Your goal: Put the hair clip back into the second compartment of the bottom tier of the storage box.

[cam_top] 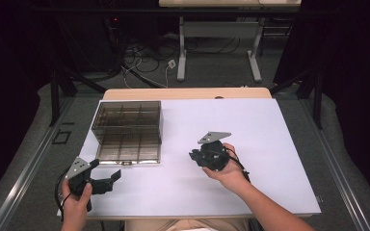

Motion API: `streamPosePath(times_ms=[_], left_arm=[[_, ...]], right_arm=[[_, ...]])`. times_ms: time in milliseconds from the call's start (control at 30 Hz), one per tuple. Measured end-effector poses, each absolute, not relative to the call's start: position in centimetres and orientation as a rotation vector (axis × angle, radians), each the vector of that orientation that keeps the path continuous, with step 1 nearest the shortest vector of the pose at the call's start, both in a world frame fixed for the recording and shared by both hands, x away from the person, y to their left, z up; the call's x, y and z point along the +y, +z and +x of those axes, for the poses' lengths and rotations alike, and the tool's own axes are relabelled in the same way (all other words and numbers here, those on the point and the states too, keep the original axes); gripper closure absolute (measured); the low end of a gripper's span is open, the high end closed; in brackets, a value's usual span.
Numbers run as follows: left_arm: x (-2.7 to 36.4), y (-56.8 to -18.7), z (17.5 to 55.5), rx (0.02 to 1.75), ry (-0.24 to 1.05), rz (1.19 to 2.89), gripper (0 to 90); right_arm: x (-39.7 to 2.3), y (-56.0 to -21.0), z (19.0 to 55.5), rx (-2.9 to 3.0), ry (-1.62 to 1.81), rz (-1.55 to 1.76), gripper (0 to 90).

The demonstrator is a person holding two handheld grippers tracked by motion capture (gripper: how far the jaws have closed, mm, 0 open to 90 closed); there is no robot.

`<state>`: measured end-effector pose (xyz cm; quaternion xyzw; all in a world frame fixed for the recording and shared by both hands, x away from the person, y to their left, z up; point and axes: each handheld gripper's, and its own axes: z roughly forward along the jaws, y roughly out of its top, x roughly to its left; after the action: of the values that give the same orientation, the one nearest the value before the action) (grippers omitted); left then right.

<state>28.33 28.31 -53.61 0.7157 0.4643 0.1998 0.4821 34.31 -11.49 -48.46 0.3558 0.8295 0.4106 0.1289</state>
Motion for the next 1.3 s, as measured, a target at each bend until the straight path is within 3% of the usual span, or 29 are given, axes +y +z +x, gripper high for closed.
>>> streamPosePath(times_ms=[1300], left_arm=[[28.4, -53.6, 28.3, 1.124, 0.485, 1.749, 0.4]], right_arm=[[-4.1, -47.8, 37.1, 2.461, 1.221, 0.985, 81.0]])
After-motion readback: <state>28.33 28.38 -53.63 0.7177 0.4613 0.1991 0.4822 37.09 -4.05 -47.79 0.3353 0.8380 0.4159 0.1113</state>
